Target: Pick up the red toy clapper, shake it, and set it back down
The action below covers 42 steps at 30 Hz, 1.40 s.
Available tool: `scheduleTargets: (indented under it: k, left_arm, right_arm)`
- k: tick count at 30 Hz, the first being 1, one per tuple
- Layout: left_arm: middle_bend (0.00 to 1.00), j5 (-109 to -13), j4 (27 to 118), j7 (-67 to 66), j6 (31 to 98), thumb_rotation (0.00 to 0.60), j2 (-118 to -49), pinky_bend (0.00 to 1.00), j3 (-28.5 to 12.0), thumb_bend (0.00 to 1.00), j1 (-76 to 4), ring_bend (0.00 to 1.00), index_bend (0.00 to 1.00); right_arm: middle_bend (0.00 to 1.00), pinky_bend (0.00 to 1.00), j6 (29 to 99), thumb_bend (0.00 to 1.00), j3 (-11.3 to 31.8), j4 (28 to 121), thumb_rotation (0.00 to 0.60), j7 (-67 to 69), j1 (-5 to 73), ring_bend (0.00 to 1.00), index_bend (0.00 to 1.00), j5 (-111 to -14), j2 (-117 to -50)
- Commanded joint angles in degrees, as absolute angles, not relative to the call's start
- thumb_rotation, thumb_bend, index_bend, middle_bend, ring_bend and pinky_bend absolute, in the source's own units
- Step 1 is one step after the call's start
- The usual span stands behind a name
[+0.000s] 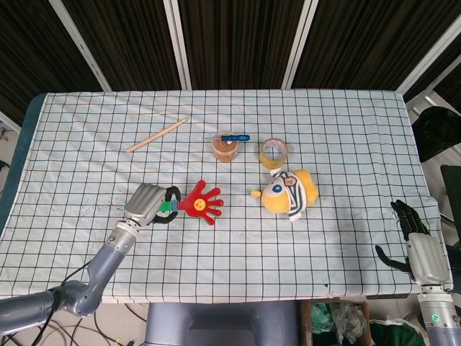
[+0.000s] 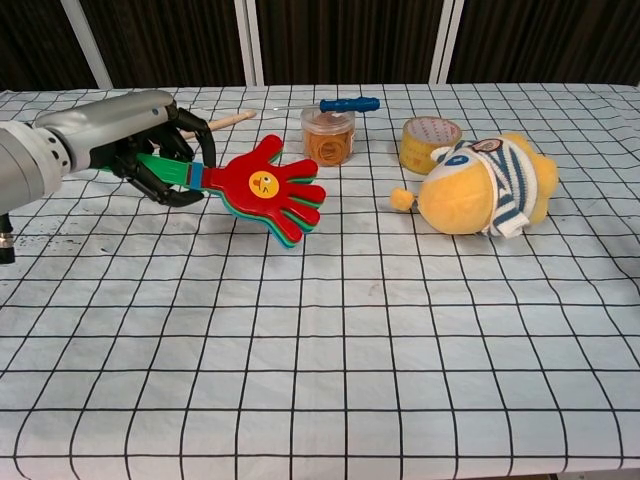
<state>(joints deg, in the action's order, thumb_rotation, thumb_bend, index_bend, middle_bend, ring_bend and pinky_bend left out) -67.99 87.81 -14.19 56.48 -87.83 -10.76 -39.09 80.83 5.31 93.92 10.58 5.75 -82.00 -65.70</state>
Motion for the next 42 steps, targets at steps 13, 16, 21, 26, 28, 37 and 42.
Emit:
scheduleTargets:
  k: [13,16,21,26,28,37,42]
  left_arm:
    - [0.13,-59.02,88.14,-25.91,58.11,0.6,-87.5,0.29,-9.78,0.05,-39.16,0.12,0.09]
    - [0.13,-57.89,89.77,-27.0,58.59,0.6,-86.29,0.27,-9.38,0.03,-38.68,0.12,0.09]
    - [0.13,-57.74,91.86,-26.74,60.87,0.6,-84.2,0.27,-8.8,0.02,-37.05,0.12,0.09]
    - [0.13,-59.57,94.76,-25.08,64.36,0.6,-81.31,0.26,-7.9,0.02,-34.44,0.12,0.09]
    - [0.13,-61.11,96.0,-24.6,66.6,0.6,-80.09,0.25,-7.12,0.02,-32.95,0.12,0.09]
    - [0.0,-75.29,99.89,-17.29,82.95,0.6,-72.01,0.06,1.51,0.0,-20.0,0.0,0.0]
    - [0.0,-79.76,98.95,-14.18,87.74,0.6,-70.18,0.05,3.63,0.0,-15.95,0.0,0.0]
  right_arm:
    - [0.0,0.18,80.79,0.26,5.33,94.04,0.6,10.33,5.74,0.0,0.0,-81.86,-65.72]
    - [0.0,0.18,80.83,0.26,5.37,94.08,0.6,10.37,5.71,0.0,0.0,-81.81,-65.71]
    - [0.0,0.18,80.88,0.26,5.3,94.09,0.6,10.39,5.69,0.0,0.0,-81.97,-65.68]
    - [0.0,0.18,80.87,0.26,5.23,93.96,0.6,10.09,5.7,0.0,0.0,-82.1,-65.66]
    - [0.0,0.18,80.79,0.26,5.2,93.93,0.6,9.92,5.73,0.0,0.0,-82.06,-65.65]
    - [0.0,0.18,81.34,0.19,4.79,93.6,0.6,7.73,5.74,0.0,0.0,-83.18,-65.61]
    - [0.0,0.18,81.99,0.18,4.62,93.28,0.6,7.09,5.65,0.0,0.0,-83.95,-65.77]
